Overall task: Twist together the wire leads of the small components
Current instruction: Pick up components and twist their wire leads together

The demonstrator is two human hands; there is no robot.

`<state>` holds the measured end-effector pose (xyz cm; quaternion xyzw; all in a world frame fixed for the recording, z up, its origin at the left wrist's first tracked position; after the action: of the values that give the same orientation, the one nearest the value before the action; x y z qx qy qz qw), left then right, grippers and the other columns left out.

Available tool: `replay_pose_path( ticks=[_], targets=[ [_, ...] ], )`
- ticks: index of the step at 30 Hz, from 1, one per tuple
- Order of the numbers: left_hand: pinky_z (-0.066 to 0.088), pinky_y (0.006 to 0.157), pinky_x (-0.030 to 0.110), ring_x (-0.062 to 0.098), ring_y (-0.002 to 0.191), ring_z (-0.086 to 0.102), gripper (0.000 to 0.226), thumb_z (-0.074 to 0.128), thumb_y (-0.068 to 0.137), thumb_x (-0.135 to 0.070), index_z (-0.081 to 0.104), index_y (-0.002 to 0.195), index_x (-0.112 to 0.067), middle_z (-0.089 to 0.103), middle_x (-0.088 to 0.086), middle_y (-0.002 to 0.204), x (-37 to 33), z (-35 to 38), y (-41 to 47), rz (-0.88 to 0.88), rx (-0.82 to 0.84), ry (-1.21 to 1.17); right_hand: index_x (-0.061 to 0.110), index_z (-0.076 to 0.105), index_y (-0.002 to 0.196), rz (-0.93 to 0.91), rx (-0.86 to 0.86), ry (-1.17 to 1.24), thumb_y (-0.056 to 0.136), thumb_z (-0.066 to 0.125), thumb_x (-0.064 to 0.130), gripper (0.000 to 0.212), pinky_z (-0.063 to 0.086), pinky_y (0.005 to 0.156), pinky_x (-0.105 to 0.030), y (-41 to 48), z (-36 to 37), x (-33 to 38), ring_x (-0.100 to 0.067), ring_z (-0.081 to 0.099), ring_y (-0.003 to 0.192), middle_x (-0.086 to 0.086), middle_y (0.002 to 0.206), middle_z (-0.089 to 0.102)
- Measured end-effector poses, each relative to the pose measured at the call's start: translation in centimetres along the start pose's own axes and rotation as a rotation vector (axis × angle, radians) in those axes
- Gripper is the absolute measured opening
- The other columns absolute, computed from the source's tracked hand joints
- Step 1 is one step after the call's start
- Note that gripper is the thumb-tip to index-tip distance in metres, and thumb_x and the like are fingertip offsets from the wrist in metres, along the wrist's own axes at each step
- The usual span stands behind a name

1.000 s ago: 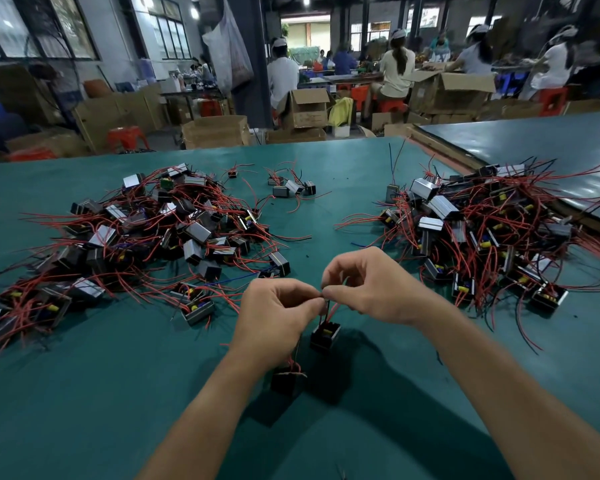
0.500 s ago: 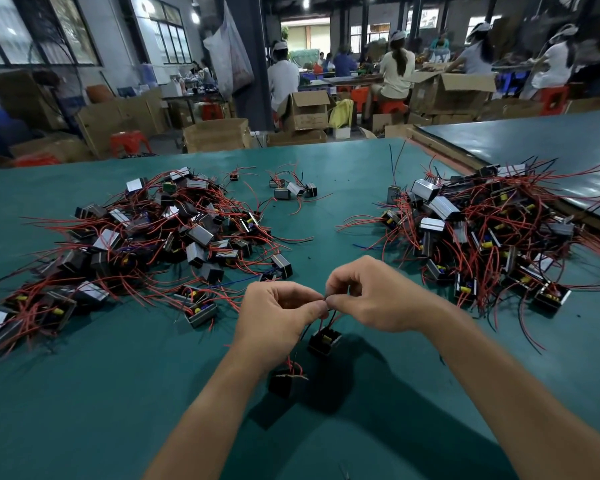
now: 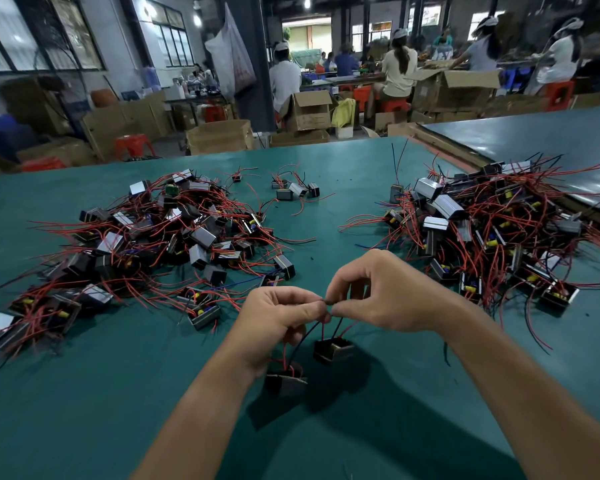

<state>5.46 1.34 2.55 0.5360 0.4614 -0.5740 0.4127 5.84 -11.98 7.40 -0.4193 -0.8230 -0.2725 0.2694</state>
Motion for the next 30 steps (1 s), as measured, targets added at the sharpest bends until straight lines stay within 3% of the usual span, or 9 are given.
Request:
replay_pose_path(
  ticks=[3, 6, 13, 16, 22, 26, 30],
  targets=[
    [0.035, 0.042, 0.013, 0.005, 0.044, 0.040, 0.004, 0.075, 0.071, -0.015, 0.075, 0.069, -0.012, 0.070, 0.004, 0.067, 0.5, 0.1, 0.0, -0.082, 0.056, -0.015, 0.023, 0.076, 0.076, -0.013, -0.005, 0.021, 0.080, 0.078, 0.020, 0.006, 0.034, 0.047, -0.013, 0.0, 0.1, 0.2, -0.002, 0.047, 0.048, 0.007, 0.057, 0.064],
    [0.035, 0.041, 0.013, 0.004, 0.043, 0.042, 0.017, 0.077, 0.058, -0.026, 0.076, 0.069, -0.012, 0.070, 0.003, 0.068, 0.6, 0.1, 0.1, -0.089, 0.077, -0.013, 0.021, 0.076, 0.079, -0.016, 0.003, 0.051, 0.080, 0.079, 0.020, 0.003, 0.035, 0.049, -0.013, 0.1, 0.1, 0.3, -0.001, 0.048, 0.050, 0.002, 0.065, 0.067],
    [0.034, 0.040, 0.012, 0.004, 0.041, 0.042, 0.011, 0.077, 0.064, -0.018, 0.075, 0.071, -0.009, 0.070, 0.007, 0.068, 0.9, 0.4, 0.6, -0.114, 0.097, -0.033, 0.020, 0.073, 0.073, 0.007, 0.006, 0.036, 0.085, 0.073, 0.021, 0.012, 0.036, 0.048, -0.016, 0.1, -0.1, 0.0, -0.003, 0.047, 0.049, 0.010, 0.056, 0.060],
    [0.035, 0.041, 0.014, 0.005, 0.042, 0.042, 0.002, 0.074, 0.076, -0.008, 0.072, 0.075, -0.008, 0.071, 0.007, 0.067, 0.5, 0.4, 0.6, -0.039, 0.035, 0.013, 0.018, 0.069, 0.071, 0.034, -0.007, 0.028, 0.086, 0.070, 0.019, 0.015, 0.044, 0.053, -0.029, 0.2, 0.0, -0.3, -0.008, 0.051, 0.053, 0.004, 0.059, 0.063],
    [0.039, 0.043, 0.011, 0.000, 0.042, 0.051, 0.018, 0.072, 0.079, 0.007, 0.072, 0.071, -0.009, 0.069, 0.000, 0.057, -1.7, 0.4, 0.3, 0.221, -0.081, 0.149, 0.020, 0.060, 0.063, 0.154, -0.067, 0.053, 0.087, 0.068, 0.017, 0.026, 0.035, 0.048, -0.023, 0.7, -0.1, -1.6, -0.004, 0.039, 0.048, 0.012, 0.049, 0.050],
    [0.050, 0.057, 0.021, 0.003, 0.057, 0.061, 0.015, 0.077, 0.077, -0.002, 0.076, 0.072, -0.016, 0.073, -0.001, 0.065, -2.7, 0.3, -0.4, 0.384, -0.189, 0.412, 0.016, 0.062, 0.065, 0.203, -0.075, 0.058, 0.089, 0.068, 0.017, 0.025, 0.031, 0.045, -0.017, 0.8, 0.2, -1.9, -0.002, 0.037, 0.043, 0.012, 0.049, 0.047],
    [0.047, 0.058, 0.017, -0.002, 0.056, 0.060, 0.008, 0.079, 0.077, -0.008, 0.077, 0.074, -0.015, 0.071, -0.008, 0.064, -3.2, -0.5, -0.8, 0.427, -0.267, 0.522, 0.017, 0.064, 0.066, 0.151, -0.136, 0.040, 0.088, 0.070, 0.018, 0.023, 0.032, 0.048, -0.018, 1.0, 0.3, -1.6, -0.003, 0.038, 0.045, 0.013, 0.048, 0.048]
  ],
)
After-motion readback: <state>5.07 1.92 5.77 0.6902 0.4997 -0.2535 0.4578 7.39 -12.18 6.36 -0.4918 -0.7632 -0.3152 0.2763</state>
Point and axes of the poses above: each hand's wrist, its own y-axis towards the middle knuckle, its own z-axis out of the palm, x = y × z, the point moved 8 cm from there along y, towards the middle knuckle
